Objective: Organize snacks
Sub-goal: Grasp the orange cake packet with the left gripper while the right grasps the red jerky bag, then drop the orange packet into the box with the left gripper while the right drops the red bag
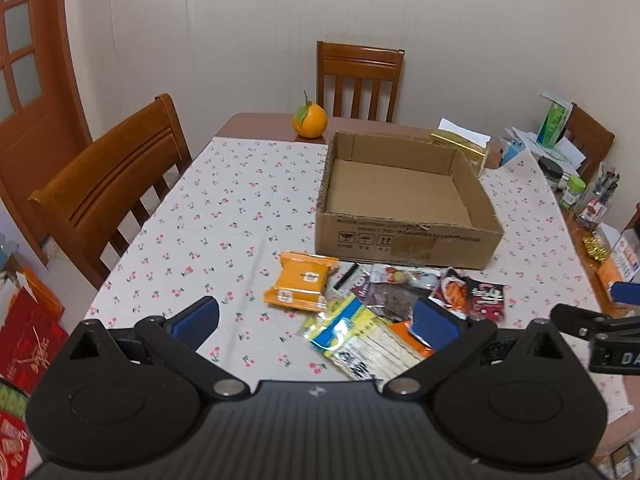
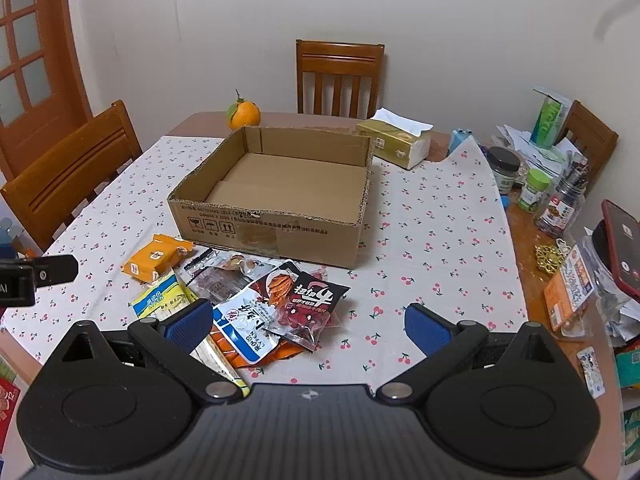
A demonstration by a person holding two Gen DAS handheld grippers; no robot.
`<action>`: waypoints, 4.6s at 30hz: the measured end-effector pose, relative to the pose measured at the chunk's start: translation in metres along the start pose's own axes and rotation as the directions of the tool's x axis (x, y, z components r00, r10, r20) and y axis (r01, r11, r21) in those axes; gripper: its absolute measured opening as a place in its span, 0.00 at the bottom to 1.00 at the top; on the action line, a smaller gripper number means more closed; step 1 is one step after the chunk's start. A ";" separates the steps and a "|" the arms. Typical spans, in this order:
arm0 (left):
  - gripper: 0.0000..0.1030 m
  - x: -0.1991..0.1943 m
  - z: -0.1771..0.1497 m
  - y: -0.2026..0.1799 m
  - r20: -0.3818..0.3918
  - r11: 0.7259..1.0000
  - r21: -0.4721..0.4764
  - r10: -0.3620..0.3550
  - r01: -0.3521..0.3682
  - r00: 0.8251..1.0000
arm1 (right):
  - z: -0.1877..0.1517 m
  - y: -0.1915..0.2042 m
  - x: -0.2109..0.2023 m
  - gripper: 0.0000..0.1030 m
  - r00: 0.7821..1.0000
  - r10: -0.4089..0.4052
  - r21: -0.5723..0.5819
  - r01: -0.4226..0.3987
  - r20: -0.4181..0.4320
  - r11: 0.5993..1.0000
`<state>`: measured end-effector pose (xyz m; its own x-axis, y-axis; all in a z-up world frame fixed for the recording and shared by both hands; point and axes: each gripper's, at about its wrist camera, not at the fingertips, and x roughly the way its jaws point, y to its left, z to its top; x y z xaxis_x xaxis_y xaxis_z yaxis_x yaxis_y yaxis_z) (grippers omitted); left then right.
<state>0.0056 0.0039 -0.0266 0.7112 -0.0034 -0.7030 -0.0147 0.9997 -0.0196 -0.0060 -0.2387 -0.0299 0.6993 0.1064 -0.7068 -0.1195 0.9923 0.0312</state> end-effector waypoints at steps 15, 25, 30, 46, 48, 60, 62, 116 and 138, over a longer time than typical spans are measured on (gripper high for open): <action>0.99 0.081 0.002 0.015 -0.034 0.991 0.105 -0.079 0.082 0.996 | -0.005 0.013 0.038 1.00 1.000 -0.011 0.037 0.012 -0.023 0.999; 0.96 0.158 0.014 0.028 -0.117 0.979 0.120 -0.153 0.167 0.981 | -0.004 0.020 0.071 1.00 0.993 -0.077 0.114 0.087 -0.095 0.990; 0.83 0.185 0.016 0.029 -0.169 0.973 0.120 -0.174 0.196 0.970 | -0.002 0.020 0.084 1.00 0.987 -0.095 0.143 0.113 -0.128 0.983; 0.57 0.205 0.017 0.034 -0.237 0.958 0.104 -0.237 0.267 0.942 | 0.006 0.023 0.123 1.00 0.980 -0.113 0.182 0.143 -0.166 0.973; 0.56 0.205 0.017 0.034 -0.238 0.957 0.104 -0.241 0.271 0.941 | 0.006 0.021 0.130 1.00 0.979 -0.110 0.195 0.143 -0.171 0.970; 0.48 0.205 0.018 0.038 -0.246 0.954 0.091 -0.257 0.286 0.935 | 0.002 0.014 0.156 0.77 0.969 -0.112 0.240 0.164 -0.218 0.957; 0.48 0.205 0.018 0.038 -0.248 0.953 0.091 -0.258 0.287 0.934 | 0.002 0.013 0.156 0.73 0.971 -0.105 0.244 0.157 -0.215 0.957; 0.45 0.218 0.141 -0.032 -0.112 0.896 0.258 -0.344 0.361 0.932 | 0.058 0.004 0.095 0.52 0.994 0.009 0.099 0.002 -0.111 0.995; 0.94 0.147 0.092 0.030 0.002 0.959 0.147 -0.245 0.242 0.969 | 0.121 0.009 0.135 0.52 0.995 0.059 0.003 -0.059 -0.080 0.998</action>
<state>0.1745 0.0353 -0.0652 0.6942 -0.2485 -0.6755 0.2620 0.9614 -0.0844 0.1724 -0.2074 -0.0400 0.6322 0.1597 -0.7582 -0.1590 0.9844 0.0748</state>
